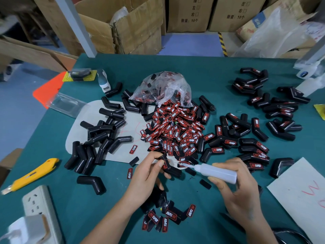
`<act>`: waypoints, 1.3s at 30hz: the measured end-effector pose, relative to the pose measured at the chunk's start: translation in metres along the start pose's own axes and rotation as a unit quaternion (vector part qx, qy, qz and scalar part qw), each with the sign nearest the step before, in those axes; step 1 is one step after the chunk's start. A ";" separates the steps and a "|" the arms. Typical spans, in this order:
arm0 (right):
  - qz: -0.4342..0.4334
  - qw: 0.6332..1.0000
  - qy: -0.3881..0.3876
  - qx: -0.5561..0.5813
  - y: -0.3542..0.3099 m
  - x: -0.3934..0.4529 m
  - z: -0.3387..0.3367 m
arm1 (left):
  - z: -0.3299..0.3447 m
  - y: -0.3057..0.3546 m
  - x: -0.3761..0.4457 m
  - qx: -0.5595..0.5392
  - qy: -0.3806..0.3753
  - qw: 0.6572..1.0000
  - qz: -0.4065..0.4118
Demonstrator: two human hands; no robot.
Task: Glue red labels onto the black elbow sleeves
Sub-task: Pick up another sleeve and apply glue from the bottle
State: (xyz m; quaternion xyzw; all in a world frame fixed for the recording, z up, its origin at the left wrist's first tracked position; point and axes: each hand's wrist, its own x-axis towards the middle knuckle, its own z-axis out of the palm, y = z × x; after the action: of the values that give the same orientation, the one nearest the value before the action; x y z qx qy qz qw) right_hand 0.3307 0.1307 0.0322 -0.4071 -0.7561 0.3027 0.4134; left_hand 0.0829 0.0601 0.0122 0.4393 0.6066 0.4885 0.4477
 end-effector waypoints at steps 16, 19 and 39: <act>0.015 1.000 -0.001 0.010 -0.004 0.003 -0.001 | -0.005 -0.012 0.002 0.007 -0.001 1.000 -0.004; 0.023 0.999 0.000 0.029 -0.005 0.003 -0.003 | -0.006 -0.012 0.002 0.004 -0.001 1.000 -0.010; 0.266 0.953 0.000 0.148 0.024 0.009 0.002 | -0.004 -0.002 0.005 -0.113 -0.015 0.992 -0.056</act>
State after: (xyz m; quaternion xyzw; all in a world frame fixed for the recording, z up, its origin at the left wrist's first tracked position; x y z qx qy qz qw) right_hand 0.3349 0.1495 0.0158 -0.5277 -0.5672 0.5100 0.3737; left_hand 0.0777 0.0634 0.0100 0.3585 0.5645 0.5209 0.5305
